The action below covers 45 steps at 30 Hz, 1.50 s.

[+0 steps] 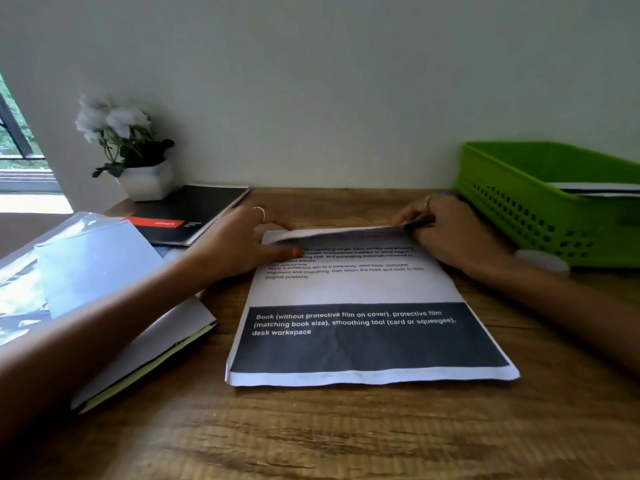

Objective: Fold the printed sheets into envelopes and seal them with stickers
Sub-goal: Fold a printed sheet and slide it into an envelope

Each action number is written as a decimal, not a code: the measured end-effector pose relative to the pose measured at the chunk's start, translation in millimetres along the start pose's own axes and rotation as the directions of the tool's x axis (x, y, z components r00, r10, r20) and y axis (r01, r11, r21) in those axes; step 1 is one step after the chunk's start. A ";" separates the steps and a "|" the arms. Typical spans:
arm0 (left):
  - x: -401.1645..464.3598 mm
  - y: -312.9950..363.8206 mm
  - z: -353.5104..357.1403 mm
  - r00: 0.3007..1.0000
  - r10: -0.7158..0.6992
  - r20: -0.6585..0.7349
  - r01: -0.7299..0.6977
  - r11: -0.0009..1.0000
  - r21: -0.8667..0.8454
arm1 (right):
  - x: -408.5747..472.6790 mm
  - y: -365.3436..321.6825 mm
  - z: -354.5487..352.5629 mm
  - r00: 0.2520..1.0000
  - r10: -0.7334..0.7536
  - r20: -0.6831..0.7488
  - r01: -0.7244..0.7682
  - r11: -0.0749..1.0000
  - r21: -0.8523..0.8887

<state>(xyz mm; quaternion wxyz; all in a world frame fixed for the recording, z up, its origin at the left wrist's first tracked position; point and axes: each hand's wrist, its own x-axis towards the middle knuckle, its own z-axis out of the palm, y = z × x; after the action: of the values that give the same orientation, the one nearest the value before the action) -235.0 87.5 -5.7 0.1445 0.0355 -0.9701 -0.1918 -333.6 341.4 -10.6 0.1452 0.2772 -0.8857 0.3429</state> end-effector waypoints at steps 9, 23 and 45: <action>-4.6 10.7 17.2 0.968 0.225 0.110 -0.242 0.956 0.168 | -13.2 -3.3 7.4 0.995 -0.036 0.098 0.051 0.987 -0.154; 1.2 20.5 18.3 0.976 0.166 0.139 -0.171 0.985 0.024 | -10.5 -47.2 30.8 0.833 0.020 0.554 0.176 0.938 -0.299; -3.4 35.4 34.9 0.973 0.072 0.219 -0.104 0.985 0.138 | -13.7 -53.6 45.5 0.859 -0.016 0.511 0.191 0.937 -0.292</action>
<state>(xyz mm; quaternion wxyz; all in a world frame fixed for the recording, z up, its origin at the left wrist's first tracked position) -242.5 133.3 -24.0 0.0452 -0.0177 -0.9922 -0.1152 -294.0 282.7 -21.3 -0.0266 0.3760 -0.9212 0.0963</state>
